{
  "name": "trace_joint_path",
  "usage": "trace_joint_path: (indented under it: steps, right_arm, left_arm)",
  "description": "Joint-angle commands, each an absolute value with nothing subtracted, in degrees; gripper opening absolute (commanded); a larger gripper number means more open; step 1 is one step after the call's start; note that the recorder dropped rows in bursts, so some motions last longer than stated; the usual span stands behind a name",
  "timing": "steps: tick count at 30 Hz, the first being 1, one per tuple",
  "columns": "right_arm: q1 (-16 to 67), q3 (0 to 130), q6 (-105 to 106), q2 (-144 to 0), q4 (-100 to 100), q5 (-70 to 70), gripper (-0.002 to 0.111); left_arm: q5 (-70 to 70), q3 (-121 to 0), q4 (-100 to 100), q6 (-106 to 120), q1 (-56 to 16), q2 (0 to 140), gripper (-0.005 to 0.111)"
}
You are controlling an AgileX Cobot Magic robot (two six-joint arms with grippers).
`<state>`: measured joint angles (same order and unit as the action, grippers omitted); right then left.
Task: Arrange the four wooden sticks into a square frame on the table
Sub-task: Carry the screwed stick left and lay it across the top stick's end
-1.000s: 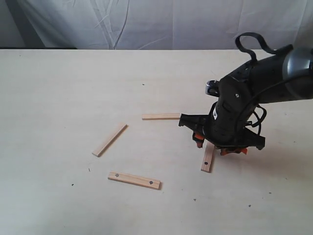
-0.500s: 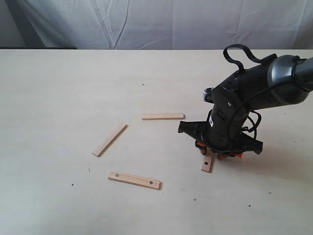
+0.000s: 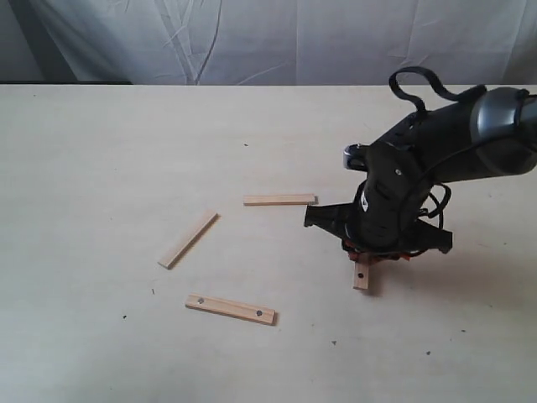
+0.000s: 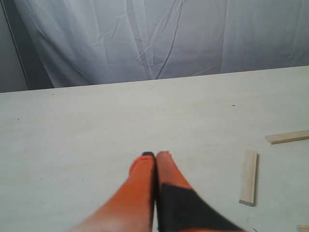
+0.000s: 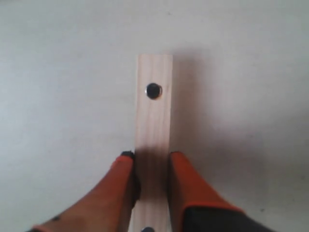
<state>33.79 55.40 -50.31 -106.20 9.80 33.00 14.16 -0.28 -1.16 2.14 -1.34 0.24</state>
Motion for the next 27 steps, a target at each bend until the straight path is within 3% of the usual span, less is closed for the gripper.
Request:
trace_joint_path:
  steps: [1, 8, 27]
  right_arm:
    - [33.71, 59.01, -42.11, -103.43, 9.90, 36.61, 0.000]
    - [33.71, 67.83, -39.16, -104.97, 9.02, 39.80, 0.000]
    - [33.71, 72.29, -34.09, -116.95, 4.79, 29.45, 0.000]
  left_arm:
    - [13.70, 0.00, -1.18, 1.86, -1.31, 0.00, 0.000]
    - [13.70, 0.00, -1.18, 1.86, -1.31, 0.00, 0.000]
    - [13.70, 0.00, -1.18, 1.86, -1.31, 0.00, 0.000]
